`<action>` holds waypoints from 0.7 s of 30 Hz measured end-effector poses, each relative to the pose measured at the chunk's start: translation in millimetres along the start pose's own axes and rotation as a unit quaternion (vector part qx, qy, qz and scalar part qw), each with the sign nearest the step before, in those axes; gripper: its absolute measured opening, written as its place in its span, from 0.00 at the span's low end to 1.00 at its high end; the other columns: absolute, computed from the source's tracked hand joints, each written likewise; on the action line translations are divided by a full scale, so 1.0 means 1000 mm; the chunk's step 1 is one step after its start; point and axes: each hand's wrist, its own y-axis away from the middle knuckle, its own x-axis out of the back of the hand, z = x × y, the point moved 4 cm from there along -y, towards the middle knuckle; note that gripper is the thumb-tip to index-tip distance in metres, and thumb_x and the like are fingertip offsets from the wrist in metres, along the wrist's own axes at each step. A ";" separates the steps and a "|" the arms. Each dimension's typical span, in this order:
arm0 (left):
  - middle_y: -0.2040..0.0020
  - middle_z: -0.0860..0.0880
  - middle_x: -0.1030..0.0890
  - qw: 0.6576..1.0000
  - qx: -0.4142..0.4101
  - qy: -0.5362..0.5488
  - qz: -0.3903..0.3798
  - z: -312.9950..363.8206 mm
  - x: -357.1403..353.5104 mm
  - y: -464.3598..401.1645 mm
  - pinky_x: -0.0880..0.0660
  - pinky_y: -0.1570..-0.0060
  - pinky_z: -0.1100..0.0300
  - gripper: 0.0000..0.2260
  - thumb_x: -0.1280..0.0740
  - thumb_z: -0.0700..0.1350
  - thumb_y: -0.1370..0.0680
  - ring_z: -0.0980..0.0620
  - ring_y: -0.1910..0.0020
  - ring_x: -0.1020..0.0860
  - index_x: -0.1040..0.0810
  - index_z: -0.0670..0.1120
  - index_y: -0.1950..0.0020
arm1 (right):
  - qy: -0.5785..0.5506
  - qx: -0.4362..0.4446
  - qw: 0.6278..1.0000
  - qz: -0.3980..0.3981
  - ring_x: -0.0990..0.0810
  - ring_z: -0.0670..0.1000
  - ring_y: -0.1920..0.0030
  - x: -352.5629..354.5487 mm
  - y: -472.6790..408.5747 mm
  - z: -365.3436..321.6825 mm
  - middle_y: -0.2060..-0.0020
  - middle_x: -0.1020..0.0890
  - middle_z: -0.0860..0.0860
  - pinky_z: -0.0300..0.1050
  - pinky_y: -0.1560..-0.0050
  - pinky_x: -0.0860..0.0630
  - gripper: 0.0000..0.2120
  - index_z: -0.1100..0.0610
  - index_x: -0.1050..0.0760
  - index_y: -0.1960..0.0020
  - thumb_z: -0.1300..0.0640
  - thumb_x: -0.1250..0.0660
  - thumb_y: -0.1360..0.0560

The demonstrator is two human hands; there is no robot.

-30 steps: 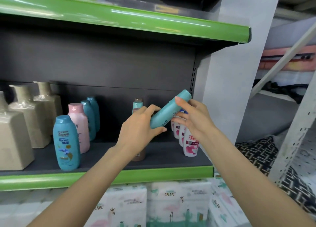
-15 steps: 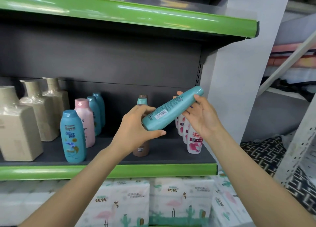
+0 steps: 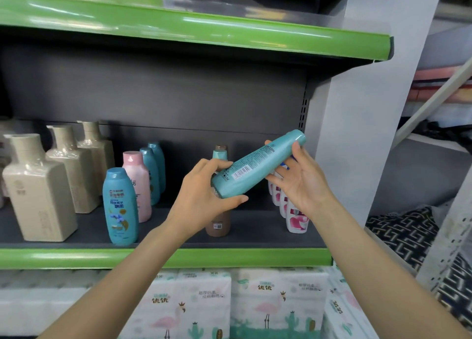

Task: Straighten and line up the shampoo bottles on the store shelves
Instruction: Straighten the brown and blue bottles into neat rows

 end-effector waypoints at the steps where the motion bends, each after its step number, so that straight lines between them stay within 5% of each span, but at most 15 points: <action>1: 0.47 0.54 0.24 1.000 0.009 0.025 0.001 -0.001 0.002 0.000 0.29 0.48 0.71 0.27 0.23 0.52 0.37 0.60 0.47 0.25 0.25 0.52 0.40 | -0.003 -0.001 1.000 -0.005 0.20 0.57 0.41 -0.001 0.000 0.000 0.41 0.20 0.57 0.54 0.53 0.19 0.19 0.58 0.32 0.33 0.51 0.42 0.21; 6: 0.49 0.57 0.18 0.985 0.056 0.161 -0.028 -0.005 0.012 -0.002 0.24 0.46 0.60 0.15 0.26 0.52 0.30 0.59 0.49 0.21 0.21 0.56 0.44 | -0.004 -0.001 1.000 -0.028 0.20 0.55 0.42 -0.011 0.000 0.007 0.43 0.19 0.54 0.57 0.48 0.20 0.18 0.56 0.29 0.36 0.51 0.41 0.23; 11: 0.55 0.54 0.18 0.955 0.094 0.263 -0.098 -0.011 0.019 -0.004 0.22 0.54 0.62 0.15 0.34 0.54 0.29 0.58 0.56 0.19 0.20 0.51 0.46 | 0.020 0.024 0.999 -0.011 0.18 0.53 0.46 -0.018 -0.004 0.011 0.47 0.19 0.53 0.49 0.55 0.19 0.19 0.54 0.27 0.38 0.51 0.38 0.28; 15: 0.56 0.51 0.17 0.949 0.108 0.278 -0.105 -0.023 0.031 -0.011 0.22 0.58 0.63 0.16 0.37 0.55 0.28 0.53 0.57 0.18 0.20 0.50 0.47 | 0.031 0.033 0.999 -0.012 0.19 0.55 0.44 -0.029 -0.009 0.017 0.46 0.19 0.55 0.50 0.56 0.19 0.16 0.57 0.27 0.39 0.56 0.38 0.25; 21: 0.55 0.52 0.18 0.973 0.087 0.209 -0.041 -0.043 0.045 -0.031 0.21 0.50 0.48 0.15 0.33 0.59 0.28 0.54 0.53 0.19 0.21 0.50 0.50 | 0.032 0.061 0.996 0.054 0.18 0.54 0.45 -0.043 -0.023 0.023 0.46 0.18 0.56 0.49 0.58 0.18 0.10 0.58 0.25 0.42 0.58 0.39 0.21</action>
